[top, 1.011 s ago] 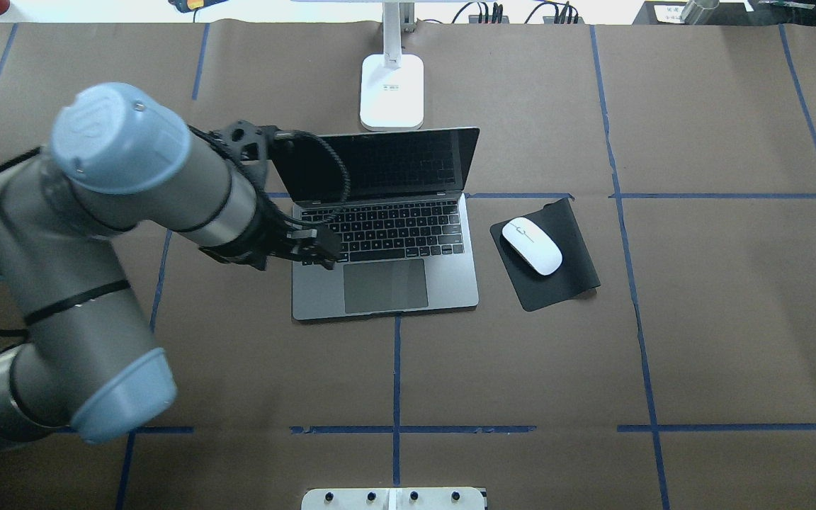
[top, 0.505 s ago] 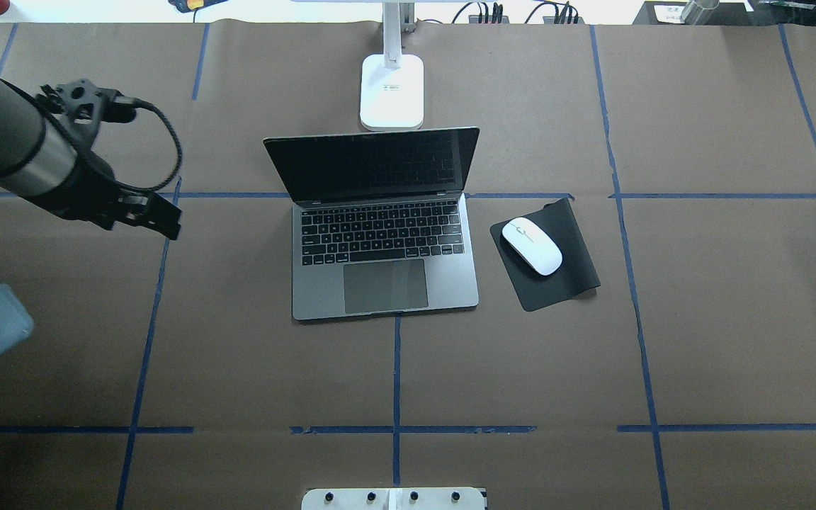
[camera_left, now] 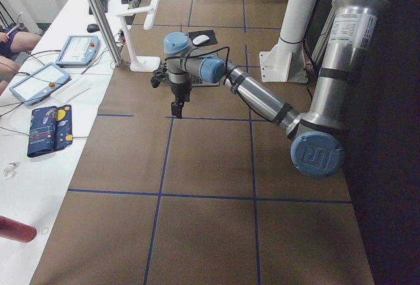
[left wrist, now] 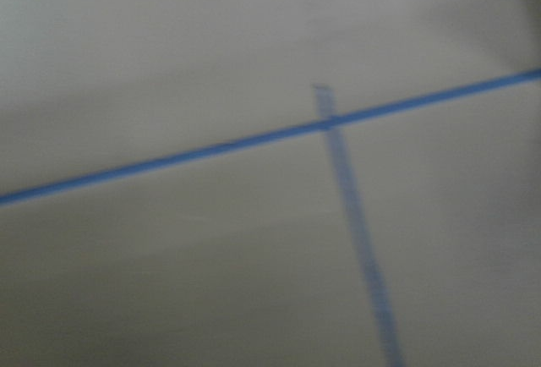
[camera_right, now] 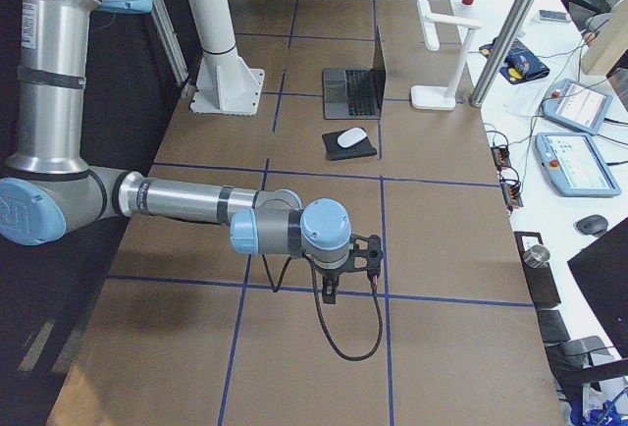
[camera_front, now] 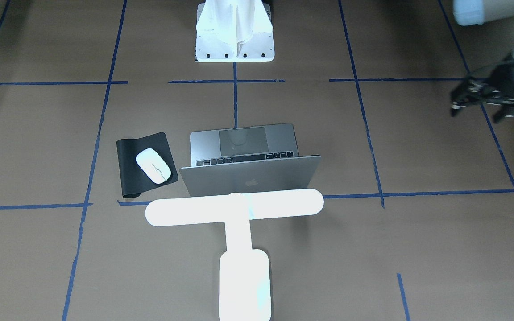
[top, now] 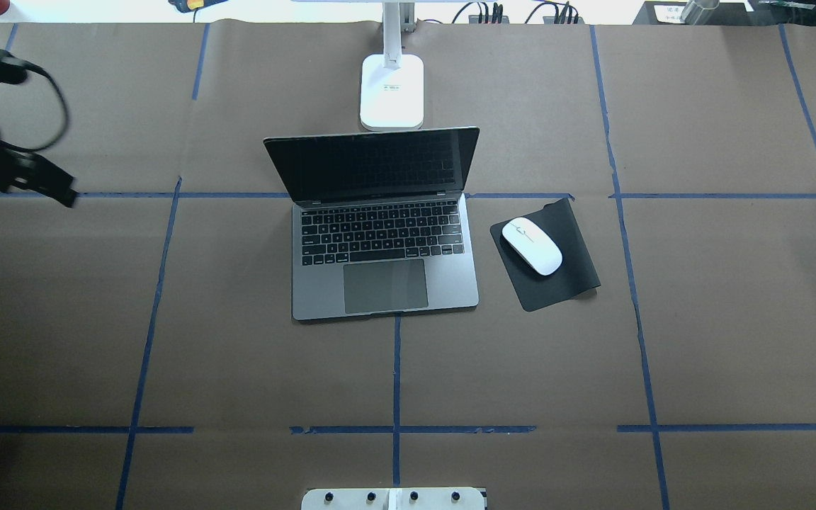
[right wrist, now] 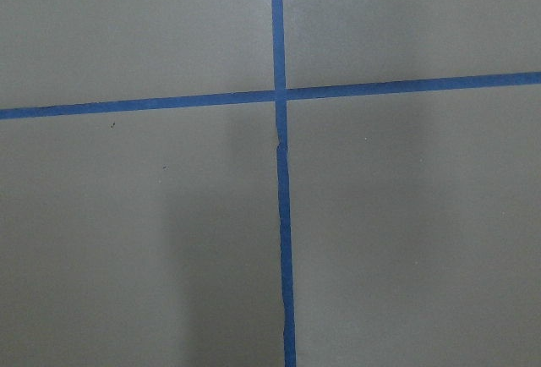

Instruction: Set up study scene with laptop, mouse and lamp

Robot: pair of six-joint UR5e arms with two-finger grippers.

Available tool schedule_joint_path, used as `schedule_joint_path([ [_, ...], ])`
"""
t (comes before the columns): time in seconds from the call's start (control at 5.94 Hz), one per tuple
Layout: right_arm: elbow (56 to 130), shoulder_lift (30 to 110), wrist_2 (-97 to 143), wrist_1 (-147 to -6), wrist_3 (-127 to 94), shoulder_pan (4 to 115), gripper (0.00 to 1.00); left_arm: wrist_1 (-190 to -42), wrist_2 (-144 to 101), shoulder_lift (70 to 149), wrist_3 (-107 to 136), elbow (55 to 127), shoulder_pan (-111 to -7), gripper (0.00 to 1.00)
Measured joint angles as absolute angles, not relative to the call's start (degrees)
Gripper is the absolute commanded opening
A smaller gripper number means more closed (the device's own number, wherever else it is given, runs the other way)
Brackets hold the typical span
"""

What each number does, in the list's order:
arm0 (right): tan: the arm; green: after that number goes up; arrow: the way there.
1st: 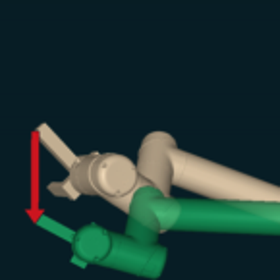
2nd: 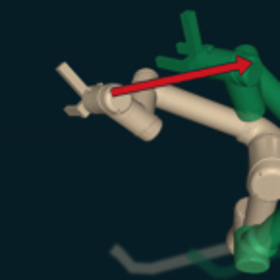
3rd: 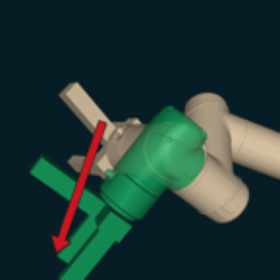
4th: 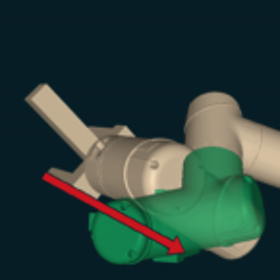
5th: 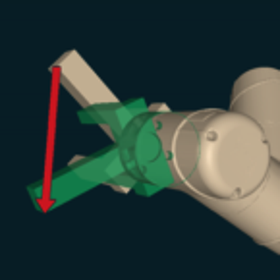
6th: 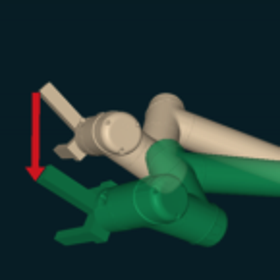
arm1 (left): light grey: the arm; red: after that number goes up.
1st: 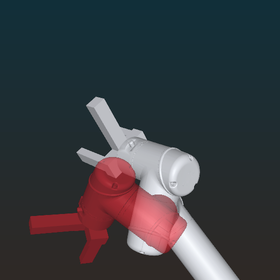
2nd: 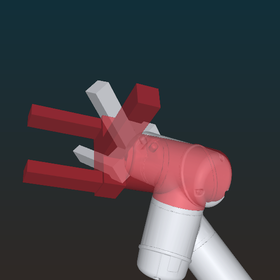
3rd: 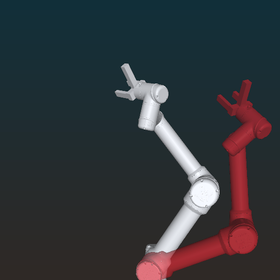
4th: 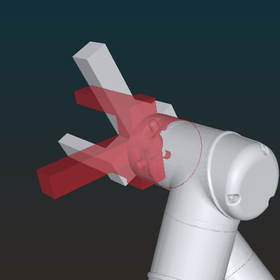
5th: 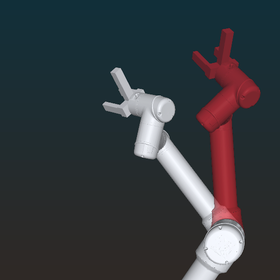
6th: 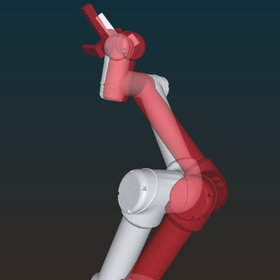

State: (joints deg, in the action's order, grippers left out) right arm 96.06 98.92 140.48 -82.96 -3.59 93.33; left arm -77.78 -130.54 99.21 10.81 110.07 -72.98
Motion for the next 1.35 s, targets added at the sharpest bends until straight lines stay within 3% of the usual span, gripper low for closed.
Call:
schedule_joint_path([
  [0.51, 96.0, 99.3, 140.1, -83.0, -3.5, 93.3, 1.0, -79.0, -136.4, 92.1, -6.1, 98.0, -88.6, 1.0],
  [0.84, 95.8, 99.5, 140.1, -83.0, -3.5, 93.3, 1.0, -83.1, -136.5, 87.4, -7.1, 95.2, -90.6, 1.0],
  [1.35, 95.8, 99.6, 140.1, -83.0, -3.5, 93.3, 1.0, -83.7, -136.2, 86.7, -7.1, 92.5, -90.8, 1.0],
])
